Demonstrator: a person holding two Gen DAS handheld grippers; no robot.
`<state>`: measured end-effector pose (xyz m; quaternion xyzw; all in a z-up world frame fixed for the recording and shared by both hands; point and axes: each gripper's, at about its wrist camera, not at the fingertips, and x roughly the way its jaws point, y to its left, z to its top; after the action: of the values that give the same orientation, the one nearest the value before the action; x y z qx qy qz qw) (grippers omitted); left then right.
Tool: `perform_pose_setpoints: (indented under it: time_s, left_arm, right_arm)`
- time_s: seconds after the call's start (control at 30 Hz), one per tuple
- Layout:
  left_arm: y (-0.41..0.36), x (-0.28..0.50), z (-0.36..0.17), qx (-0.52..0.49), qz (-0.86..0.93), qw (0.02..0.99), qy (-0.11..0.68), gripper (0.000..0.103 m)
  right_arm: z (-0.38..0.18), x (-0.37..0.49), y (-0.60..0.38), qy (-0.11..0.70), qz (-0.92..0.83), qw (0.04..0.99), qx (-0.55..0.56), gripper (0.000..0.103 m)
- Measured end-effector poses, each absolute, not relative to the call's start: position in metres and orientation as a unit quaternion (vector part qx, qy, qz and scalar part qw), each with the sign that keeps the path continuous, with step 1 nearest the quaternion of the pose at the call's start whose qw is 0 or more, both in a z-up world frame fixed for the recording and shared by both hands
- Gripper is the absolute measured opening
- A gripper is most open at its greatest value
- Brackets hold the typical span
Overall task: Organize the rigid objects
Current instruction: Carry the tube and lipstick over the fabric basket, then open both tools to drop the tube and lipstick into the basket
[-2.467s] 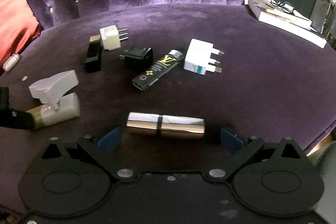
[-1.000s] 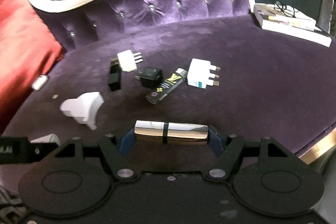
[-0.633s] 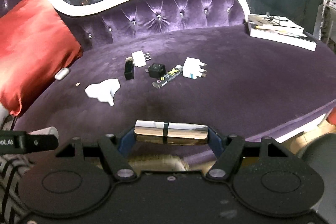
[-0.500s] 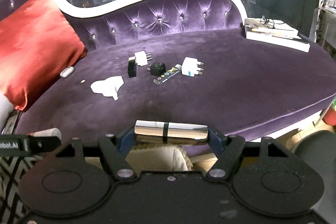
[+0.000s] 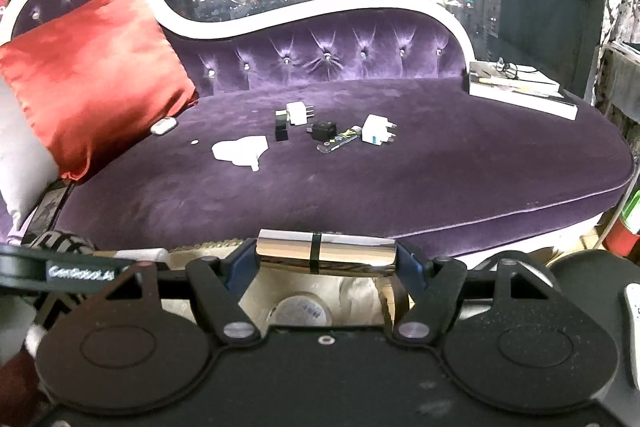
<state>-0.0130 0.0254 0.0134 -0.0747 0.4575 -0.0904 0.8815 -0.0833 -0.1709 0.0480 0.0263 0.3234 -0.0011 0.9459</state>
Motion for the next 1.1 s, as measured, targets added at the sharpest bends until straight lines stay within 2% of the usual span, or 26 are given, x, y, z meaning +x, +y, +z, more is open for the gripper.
perform_pose_setpoints:
  time_s: [1.1]
  left_arm:
    - [0.020,0.000,0.000,-0.056,-0.084,0.874,0.475,0.080]
  right_arm:
    - [0.035,-0.074,-0.174,0.348,0.050,0.936,0.035,0.072]
